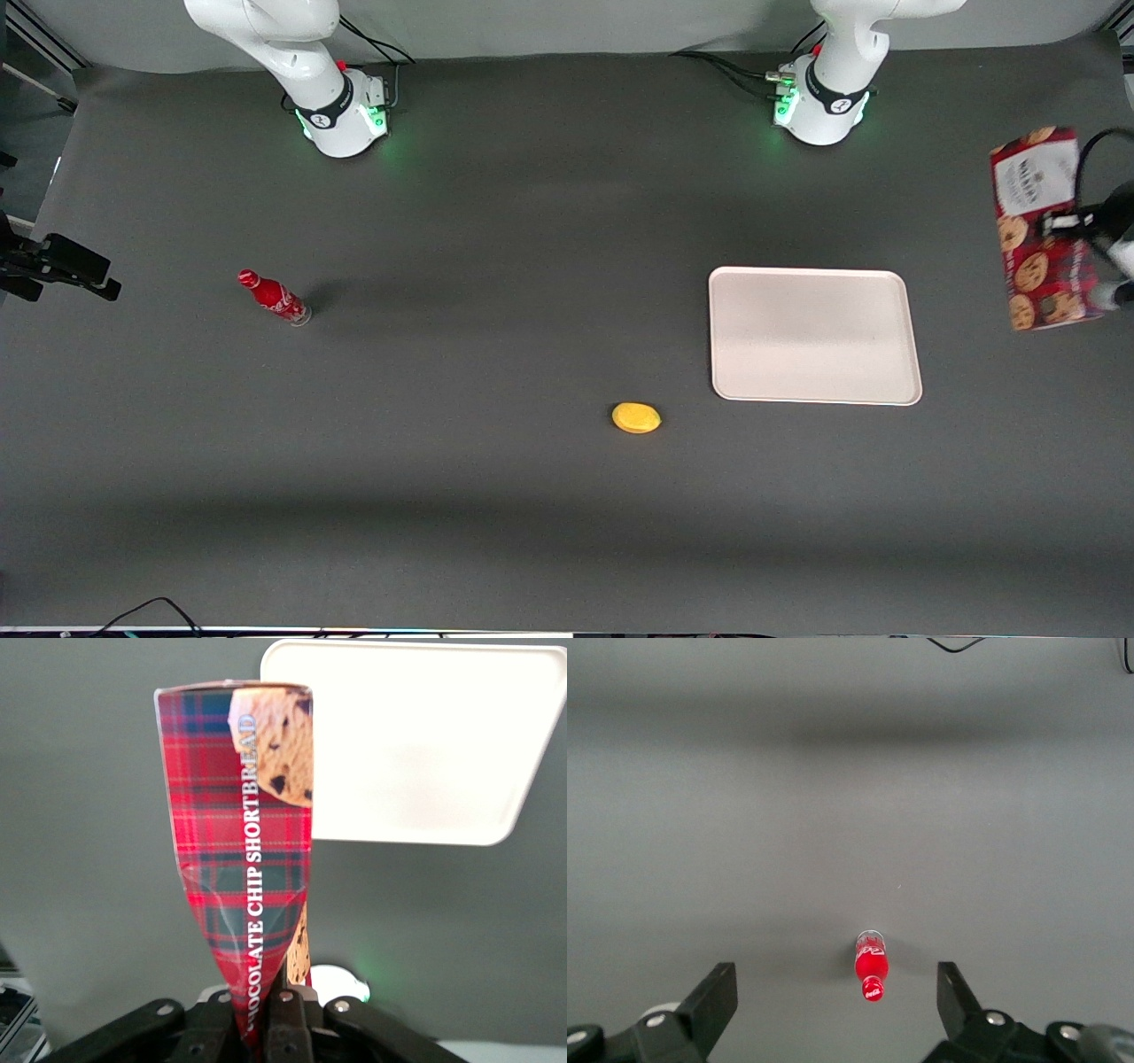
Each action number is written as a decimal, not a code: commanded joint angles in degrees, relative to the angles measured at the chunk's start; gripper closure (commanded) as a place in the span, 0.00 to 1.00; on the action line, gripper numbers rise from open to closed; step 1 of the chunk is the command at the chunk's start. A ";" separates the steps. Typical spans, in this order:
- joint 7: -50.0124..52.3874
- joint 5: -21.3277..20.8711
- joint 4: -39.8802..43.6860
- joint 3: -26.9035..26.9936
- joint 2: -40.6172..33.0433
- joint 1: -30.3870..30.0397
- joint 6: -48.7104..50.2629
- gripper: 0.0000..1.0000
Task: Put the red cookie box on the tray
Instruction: 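Carry the box over the white tray and lower it onto the tray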
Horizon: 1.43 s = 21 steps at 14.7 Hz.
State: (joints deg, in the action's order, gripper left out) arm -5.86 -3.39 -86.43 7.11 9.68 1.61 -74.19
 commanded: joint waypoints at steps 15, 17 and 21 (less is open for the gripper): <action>-0.03 -1.44 -40.66 -1.57 6.05 -0.99 -59.92 1.00; -0.38 -1.44 -40.13 -1.40 7.46 -1.08 -61.42 1.00; -4.07 -1.62 -38.29 -1.05 7.29 -1.34 -59.67 0.00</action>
State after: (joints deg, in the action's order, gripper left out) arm -8.03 -4.03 -126.52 5.70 17.62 0.68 -135.39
